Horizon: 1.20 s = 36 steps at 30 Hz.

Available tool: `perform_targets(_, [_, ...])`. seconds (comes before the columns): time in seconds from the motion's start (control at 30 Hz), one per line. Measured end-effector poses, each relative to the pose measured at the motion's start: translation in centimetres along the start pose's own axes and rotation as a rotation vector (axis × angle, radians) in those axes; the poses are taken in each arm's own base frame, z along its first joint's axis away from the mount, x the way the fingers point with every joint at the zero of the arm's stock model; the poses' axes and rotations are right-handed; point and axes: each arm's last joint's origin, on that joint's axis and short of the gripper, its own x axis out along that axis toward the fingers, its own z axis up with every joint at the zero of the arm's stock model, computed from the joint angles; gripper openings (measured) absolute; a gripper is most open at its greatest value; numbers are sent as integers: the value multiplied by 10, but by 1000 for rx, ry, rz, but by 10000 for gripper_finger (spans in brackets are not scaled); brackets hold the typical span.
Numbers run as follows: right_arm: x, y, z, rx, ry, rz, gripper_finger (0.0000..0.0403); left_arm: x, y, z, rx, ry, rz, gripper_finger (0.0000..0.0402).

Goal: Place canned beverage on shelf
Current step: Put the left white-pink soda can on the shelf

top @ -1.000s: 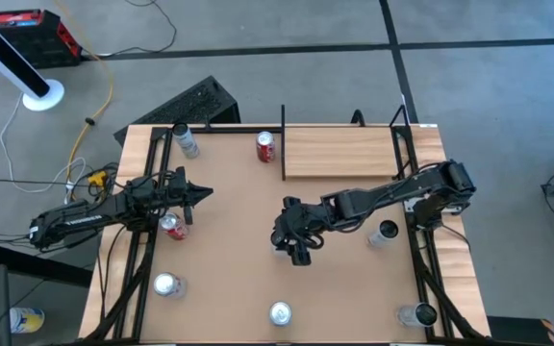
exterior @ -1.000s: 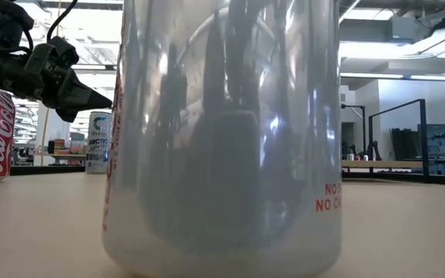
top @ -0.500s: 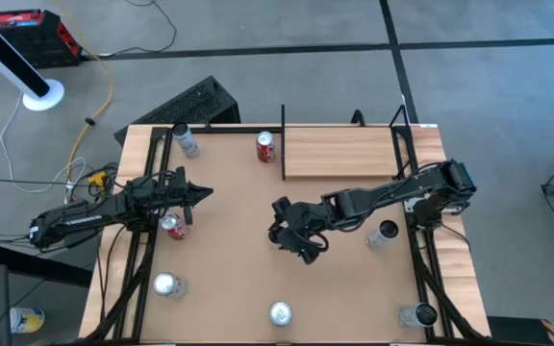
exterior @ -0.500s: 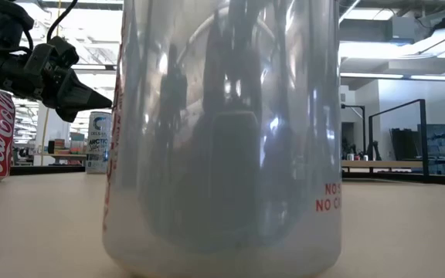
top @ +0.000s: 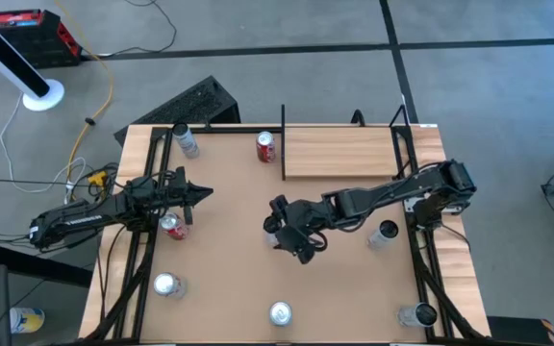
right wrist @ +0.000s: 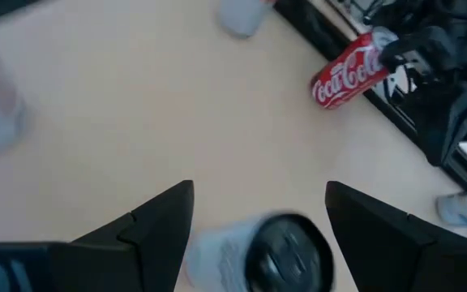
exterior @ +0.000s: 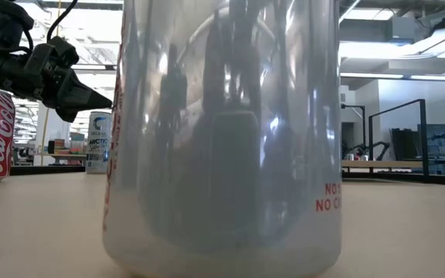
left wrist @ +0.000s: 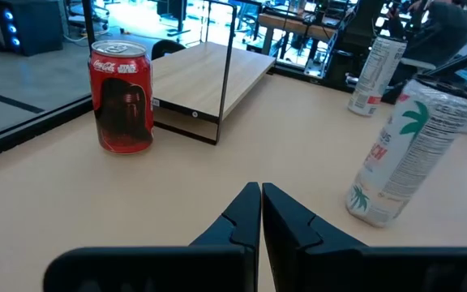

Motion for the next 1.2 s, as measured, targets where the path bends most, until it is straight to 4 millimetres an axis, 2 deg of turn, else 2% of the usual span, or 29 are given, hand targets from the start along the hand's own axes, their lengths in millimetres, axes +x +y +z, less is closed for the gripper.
perform_targets(0.2, [-1, 4, 11, 452, -55, -102, 303, 0, 0, 0, 0, 0, 0, 0])
perform_targets(0.47, [-2, 7, 4, 907, 7, -374, 302, 0, 0, 0, 0, 0, 0, 0])
perform_targets(0.7, [4, 3, 0, 1058, -18, -417, 302, 0, 0, 0, 0, 0, 0, 0])
perform_targets(0.97, [31, 14, -11, 1035, 37, -536, 302, 0, 0, 0, 0, 0, 0, 0])
perform_targets(1.2, [32, 19, -6, 1033, 7, -551, 301, 0, 0, 0, 0, 0, 0, 0])
